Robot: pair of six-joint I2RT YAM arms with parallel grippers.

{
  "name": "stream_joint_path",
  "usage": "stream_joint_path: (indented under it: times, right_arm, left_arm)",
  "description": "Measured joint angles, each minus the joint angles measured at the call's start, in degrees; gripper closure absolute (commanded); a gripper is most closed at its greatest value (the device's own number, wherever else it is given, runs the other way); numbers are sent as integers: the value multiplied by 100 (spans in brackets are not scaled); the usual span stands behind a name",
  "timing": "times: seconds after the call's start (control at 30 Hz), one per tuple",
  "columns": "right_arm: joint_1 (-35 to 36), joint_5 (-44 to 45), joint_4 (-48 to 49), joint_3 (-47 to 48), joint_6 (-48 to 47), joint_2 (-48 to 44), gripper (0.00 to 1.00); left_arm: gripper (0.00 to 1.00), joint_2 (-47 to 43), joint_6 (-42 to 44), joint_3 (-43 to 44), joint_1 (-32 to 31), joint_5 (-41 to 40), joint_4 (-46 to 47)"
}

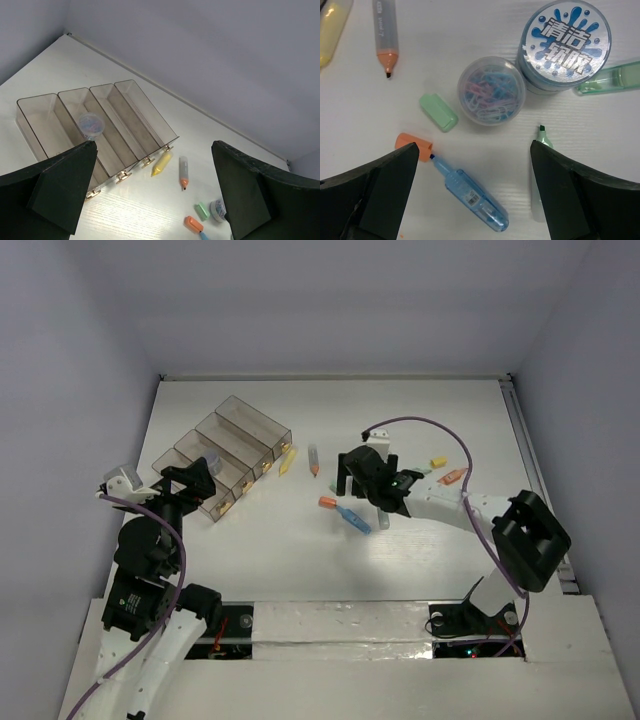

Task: Sort the stationery into containers
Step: Pick up the stationery from the center of the board.

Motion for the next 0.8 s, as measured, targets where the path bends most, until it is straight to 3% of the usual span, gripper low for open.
stream_joint_path:
  times: [0.3,0.8]
  right_arm:
    - [-529,-190,444,-39,11,634,7]
    - [-544,-345,861,181,-120,1154,18]
  left_arm:
    - [1,9,17,0,-39,39,31]
    - [1,144,15,0,-44,240,129]
